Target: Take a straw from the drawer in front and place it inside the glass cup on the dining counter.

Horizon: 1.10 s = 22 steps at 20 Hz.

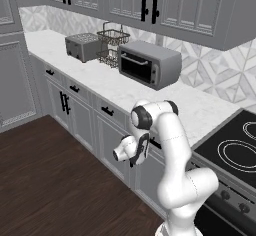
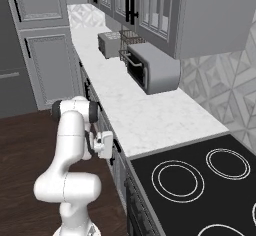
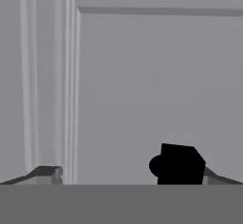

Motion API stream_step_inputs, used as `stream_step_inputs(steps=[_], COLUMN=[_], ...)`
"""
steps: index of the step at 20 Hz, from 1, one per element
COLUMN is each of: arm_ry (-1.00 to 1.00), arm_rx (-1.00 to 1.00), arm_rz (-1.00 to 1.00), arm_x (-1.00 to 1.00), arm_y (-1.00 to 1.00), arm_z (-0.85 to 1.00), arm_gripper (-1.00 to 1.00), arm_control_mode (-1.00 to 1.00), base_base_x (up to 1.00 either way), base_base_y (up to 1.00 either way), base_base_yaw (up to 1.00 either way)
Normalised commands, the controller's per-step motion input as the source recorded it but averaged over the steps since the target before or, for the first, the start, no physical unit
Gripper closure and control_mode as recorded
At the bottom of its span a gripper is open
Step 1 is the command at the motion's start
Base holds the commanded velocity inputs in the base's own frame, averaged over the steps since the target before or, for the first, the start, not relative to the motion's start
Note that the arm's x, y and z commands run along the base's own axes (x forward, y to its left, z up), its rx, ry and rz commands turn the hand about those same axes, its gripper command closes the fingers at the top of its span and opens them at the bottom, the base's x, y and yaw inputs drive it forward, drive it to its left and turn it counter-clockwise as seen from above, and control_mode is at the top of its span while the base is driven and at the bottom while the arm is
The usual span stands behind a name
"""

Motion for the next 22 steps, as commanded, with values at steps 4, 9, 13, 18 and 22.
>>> stream_step_inputs(steps=[4, 9, 13, 18, 22], arm_ry=[0.0, 0.0, 0.01, 0.03, 0.08], arm_rx=[0.0, 0.0, 0.0, 0.0, 0.0], arm_rz=[0.0, 0.0, 0.0, 0.0, 0.0], arm_x=[-0.02, -0.34, -0.44, -0.58, -0.63], arm_y=[0.0, 0.11, 0.75, 0.96, 1.0], arm_z=[0.0, 0.0, 0.0, 0.02, 0.08], arm_gripper=[1.0, 1.0, 1.0, 1.0, 1.0], arm_control_mode=[-1.0, -1.0, -1.0, -1.0, -1.0], base_base_x=[0.0, 0.0, 0.0, 0.0, 0.0], base_base_y=[0.0, 0.0, 0.0, 0.0, 0.0], base_base_yaw=[0.0, 0.0, 0.0, 0.0, 0.0])
